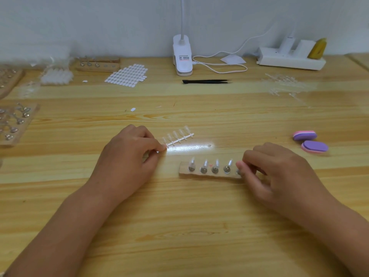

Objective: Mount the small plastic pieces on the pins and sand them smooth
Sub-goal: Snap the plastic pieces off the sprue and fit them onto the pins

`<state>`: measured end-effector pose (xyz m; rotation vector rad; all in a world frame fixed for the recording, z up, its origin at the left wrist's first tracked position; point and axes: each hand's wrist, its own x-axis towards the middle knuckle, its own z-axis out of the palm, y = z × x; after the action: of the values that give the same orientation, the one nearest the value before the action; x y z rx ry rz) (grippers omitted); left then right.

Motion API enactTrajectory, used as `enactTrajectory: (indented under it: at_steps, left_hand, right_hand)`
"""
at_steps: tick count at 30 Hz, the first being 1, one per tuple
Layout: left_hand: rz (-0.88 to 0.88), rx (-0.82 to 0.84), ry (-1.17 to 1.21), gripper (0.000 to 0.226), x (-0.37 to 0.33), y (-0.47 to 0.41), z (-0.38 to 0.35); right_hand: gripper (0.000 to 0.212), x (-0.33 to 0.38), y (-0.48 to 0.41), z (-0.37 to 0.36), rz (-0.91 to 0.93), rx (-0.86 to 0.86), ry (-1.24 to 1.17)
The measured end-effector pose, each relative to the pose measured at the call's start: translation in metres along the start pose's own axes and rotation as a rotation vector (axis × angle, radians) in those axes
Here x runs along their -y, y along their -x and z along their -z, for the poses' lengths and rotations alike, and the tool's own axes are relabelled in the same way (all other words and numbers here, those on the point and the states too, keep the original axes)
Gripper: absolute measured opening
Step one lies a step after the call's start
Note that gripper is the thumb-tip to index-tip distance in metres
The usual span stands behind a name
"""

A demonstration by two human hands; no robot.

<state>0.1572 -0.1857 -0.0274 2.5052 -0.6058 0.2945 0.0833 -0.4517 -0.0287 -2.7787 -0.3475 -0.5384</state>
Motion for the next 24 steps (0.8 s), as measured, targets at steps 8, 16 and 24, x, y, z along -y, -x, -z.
enactTrajectory:
  at_steps: [8,16,24]
  left_hand:
    - [-0.013,0.006,-0.029,0.009,-0.001,0.000,0.001]
    - [-0.089,-0.044,-0.135,0.021,-0.003,0.001,0.004]
    - [-0.043,-0.021,-0.093,0.015,-0.003,-0.002,0.001]
  right_hand:
    - [0.034,0.000,0.001,-0.003,0.030,-0.052,0.050]
    - [0.048,-0.004,-0.003,0.007,0.039,-0.039,0.053]
    - [0.046,-0.022,-0.056,0.033,-0.077,0.145,-0.151]
